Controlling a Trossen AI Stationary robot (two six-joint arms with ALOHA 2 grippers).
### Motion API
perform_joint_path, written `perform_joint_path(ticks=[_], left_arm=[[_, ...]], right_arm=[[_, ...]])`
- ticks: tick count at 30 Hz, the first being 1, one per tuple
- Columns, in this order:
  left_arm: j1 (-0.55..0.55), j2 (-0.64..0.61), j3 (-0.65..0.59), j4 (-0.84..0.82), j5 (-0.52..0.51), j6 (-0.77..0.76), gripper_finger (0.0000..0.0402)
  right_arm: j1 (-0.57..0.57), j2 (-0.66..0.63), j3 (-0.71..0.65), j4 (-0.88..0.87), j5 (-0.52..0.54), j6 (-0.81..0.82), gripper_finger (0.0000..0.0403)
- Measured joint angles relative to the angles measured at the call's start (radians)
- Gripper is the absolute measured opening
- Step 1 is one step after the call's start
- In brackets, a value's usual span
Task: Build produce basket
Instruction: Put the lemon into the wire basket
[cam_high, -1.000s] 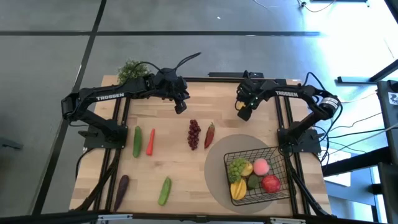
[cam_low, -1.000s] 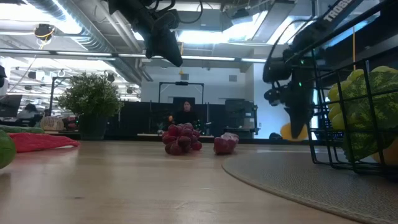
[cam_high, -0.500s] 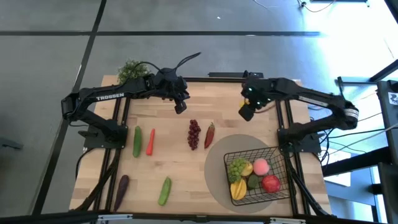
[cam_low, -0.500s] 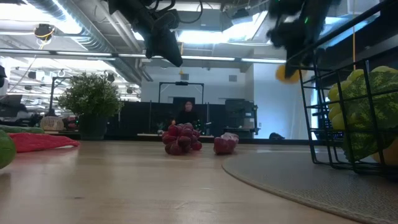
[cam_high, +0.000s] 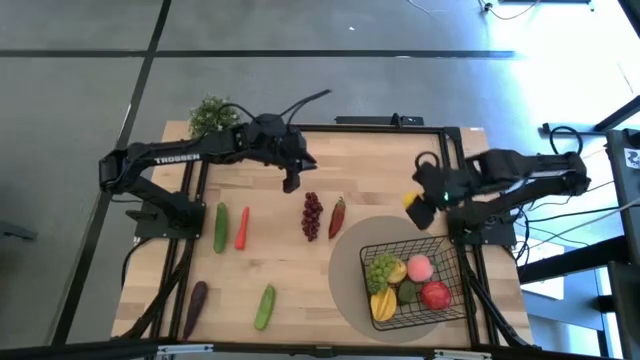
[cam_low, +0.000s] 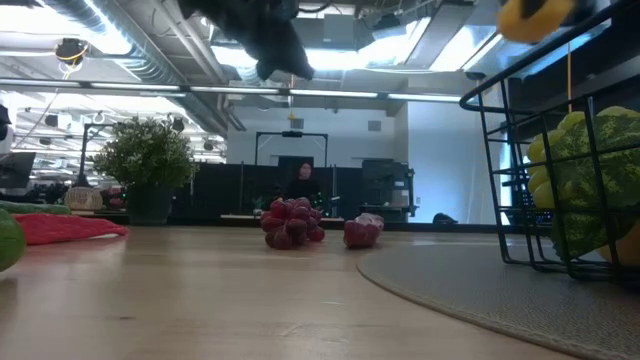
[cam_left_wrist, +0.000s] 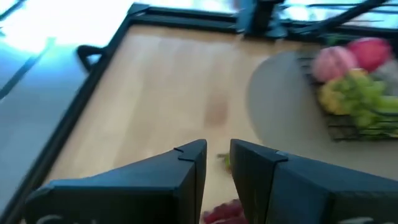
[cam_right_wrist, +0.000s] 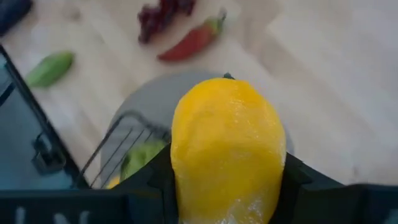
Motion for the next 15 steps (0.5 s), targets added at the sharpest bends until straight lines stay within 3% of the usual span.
perform_joint_path(ticks=[6, 15], left_arm=[[-0.05, 0.0, 0.0, 0.029, 0.101, -0.001, 0.006], [-0.117, 0.0, 0.0, 0.094, 0.1, -0.061, 0.006]], right_arm=[[0.172, 0.0, 0.01, -0.119, -0.083, 0.144, 0.0146], [0.396, 0.001, -0.035, -0.146, -0.283, 0.367, 0.0146]])
